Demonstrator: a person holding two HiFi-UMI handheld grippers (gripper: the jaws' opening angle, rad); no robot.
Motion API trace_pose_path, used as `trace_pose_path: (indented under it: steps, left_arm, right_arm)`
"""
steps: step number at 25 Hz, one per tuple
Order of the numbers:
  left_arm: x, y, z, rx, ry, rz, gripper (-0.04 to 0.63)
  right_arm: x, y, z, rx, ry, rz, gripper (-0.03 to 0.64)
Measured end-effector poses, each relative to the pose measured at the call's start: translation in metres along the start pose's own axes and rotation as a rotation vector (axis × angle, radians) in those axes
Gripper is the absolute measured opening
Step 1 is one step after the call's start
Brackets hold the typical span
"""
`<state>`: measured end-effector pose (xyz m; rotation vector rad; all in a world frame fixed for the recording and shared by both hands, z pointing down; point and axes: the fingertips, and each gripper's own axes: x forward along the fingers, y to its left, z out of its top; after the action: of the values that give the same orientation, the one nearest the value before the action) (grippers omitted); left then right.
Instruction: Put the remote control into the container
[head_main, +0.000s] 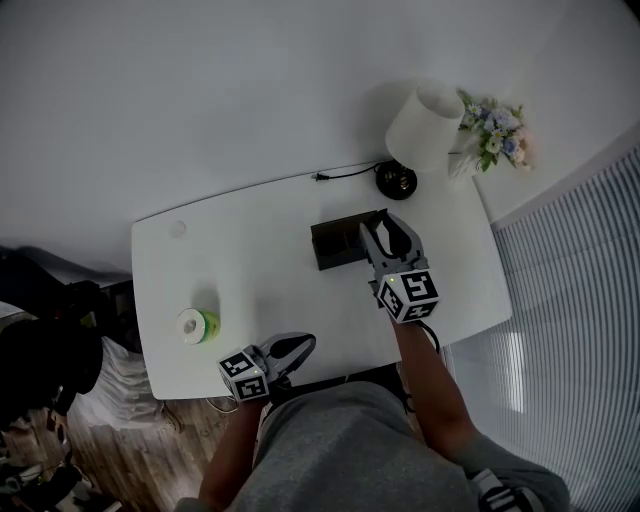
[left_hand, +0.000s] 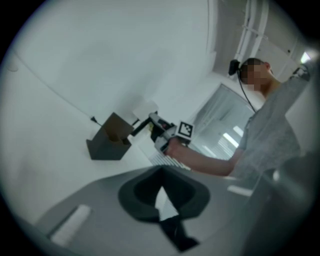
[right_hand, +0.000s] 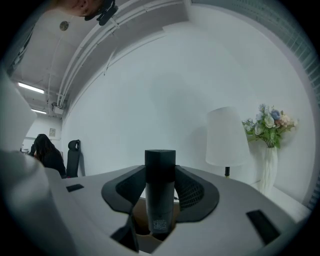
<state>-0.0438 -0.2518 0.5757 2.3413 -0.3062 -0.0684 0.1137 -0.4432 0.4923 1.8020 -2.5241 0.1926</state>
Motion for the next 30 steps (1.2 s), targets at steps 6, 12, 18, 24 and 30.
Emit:
trace_pose_path:
  steps: [6,12,18,24,30]
  left_arm:
    - [-0.003,0.007,-0.007,-0.009,0.018,0.021,0.000]
    - [0.002,0.008,-0.008,-0.027,0.025,0.032,0.000]
    - [0.006,0.005,-0.018,-0.041,0.048,0.029,0.000]
    - [0.009,0.005,-0.023,-0.051,0.063,0.037,0.000]
    - [0.010,0.008,-0.025,-0.052,0.078,0.049,0.000]
  right_arm:
    - [0.004,-0.009,-0.013,-0.003,0.012,-0.061,0.187]
    - [0.013,-0.012,-0.030,-0.009,0.036,-0.075,0.187]
    - [0.019,-0.015,-0.039,-0.002,0.052,-0.070,0.187]
    - [0.024,-0.016,-0.053,0.008,0.075,-0.061,0.187]
    - [0.024,-0.017,-0.070,0.022,0.103,-0.061,0.187]
